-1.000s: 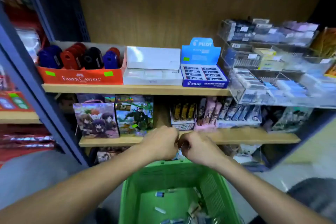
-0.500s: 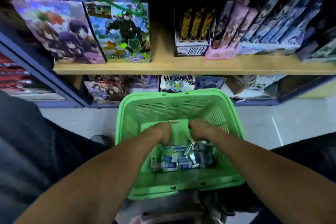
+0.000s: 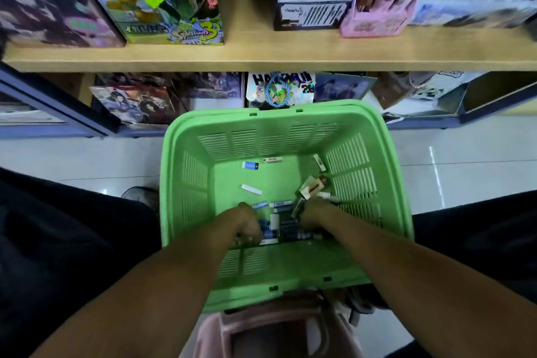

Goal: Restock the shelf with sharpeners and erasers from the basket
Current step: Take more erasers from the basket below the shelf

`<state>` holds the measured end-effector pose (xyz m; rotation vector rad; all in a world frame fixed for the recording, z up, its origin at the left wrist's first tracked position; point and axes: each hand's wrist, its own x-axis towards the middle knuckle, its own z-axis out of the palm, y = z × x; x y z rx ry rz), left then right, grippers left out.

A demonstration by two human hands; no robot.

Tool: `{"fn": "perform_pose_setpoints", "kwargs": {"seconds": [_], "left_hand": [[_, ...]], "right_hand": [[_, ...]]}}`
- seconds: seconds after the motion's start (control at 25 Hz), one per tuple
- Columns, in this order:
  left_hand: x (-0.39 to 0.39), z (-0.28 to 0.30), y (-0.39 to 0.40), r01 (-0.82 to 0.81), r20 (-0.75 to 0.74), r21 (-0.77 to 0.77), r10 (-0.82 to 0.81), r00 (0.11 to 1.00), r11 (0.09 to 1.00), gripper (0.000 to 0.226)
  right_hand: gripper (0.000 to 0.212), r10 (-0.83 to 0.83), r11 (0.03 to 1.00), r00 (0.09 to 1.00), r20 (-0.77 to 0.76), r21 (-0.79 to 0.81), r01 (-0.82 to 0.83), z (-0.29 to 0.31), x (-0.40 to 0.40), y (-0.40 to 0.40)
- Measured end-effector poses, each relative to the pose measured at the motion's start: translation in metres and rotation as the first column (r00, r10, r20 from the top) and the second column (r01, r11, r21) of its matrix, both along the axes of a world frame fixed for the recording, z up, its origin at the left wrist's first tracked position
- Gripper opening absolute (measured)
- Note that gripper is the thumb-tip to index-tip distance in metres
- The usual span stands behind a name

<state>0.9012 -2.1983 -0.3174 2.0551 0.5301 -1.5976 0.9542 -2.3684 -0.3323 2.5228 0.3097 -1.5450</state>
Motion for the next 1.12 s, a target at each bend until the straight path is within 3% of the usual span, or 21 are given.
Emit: {"fn": "perform_pose_setpoints", "kwargs": {"seconds": [0.12,0.24,0.36,0.44,0.56,0.72,0.76,0.88,0.96,1.04,1.08,1.12], "left_hand": [[-0.002,-0.006,-0.007,-0.344,0.028,-0.097,0.348,0.937,0.934,0.072],[0.013,-0.006,0.003,-0.566,0.095,-0.137,0.580,0.809,0.813,0.055],[0.010,-0.009,0.009,-0.497,0.088,-0.037,0.499,0.862,0.867,0.058],[0.000,-0.012,0.003,-0.455,0.000,-0.009,0.455,0.891,0.891,0.057],[-0.004,-0.015,-0.009,-0.555,-0.083,-0.026,0.551,0.830,0.832,0.070],[0.001,-0.020,-0.016,-0.695,-0.118,-0.118,0.685,0.719,0.709,0.058],[0.002,-0.020,-0.015,-0.727,-0.123,-0.129,0.717,0.686,0.674,0.055],[0.008,-0.021,-0.005,-0.821,-0.051,-0.179,0.828,0.559,0.543,0.059],[0.013,-0.022,0.001,-0.837,-0.020,-0.208,0.853,0.521,0.506,0.068],[0.011,-0.016,0.000,-0.815,-0.003,-0.196,0.831,0.556,0.545,0.077],[0.008,-0.015,-0.003,-0.793,0.011,-0.187,0.809,0.588,0.579,0.083],[0.006,-0.015,-0.007,-0.775,0.019,-0.179,0.790,0.613,0.606,0.090]], "right_hand": [[0.038,-0.363,0.920,0.931,-0.025,0.151,0.363,-0.001,0.011,0.007],[0.040,-0.564,0.810,0.818,0.111,0.264,0.523,0.005,0.032,0.007],[0.036,-0.478,0.871,0.866,0.144,0.208,0.446,0.008,0.027,-0.001],[0.055,-0.421,0.906,0.904,0.076,0.092,0.414,0.002,0.011,-0.004],[0.085,-0.427,0.902,0.904,0.003,0.077,0.425,-0.001,-0.001,0.003],[0.097,-0.593,0.789,0.803,-0.061,0.156,0.595,-0.007,-0.004,0.019],[0.090,-0.610,0.771,0.788,-0.083,0.167,0.614,-0.008,-0.004,0.020],[0.059,-0.735,0.590,0.641,-0.220,0.258,0.765,0.003,0.005,0.023],[0.057,-0.676,0.659,0.720,-0.153,0.311,0.685,0.009,0.010,0.020],[0.061,-0.553,0.793,0.831,-0.061,0.265,0.548,0.013,0.009,0.021],[0.065,-0.526,0.818,0.848,-0.071,0.231,0.527,0.014,0.004,0.023],[0.068,-0.568,0.783,0.814,-0.122,0.221,0.581,0.012,-0.002,0.025]]}}
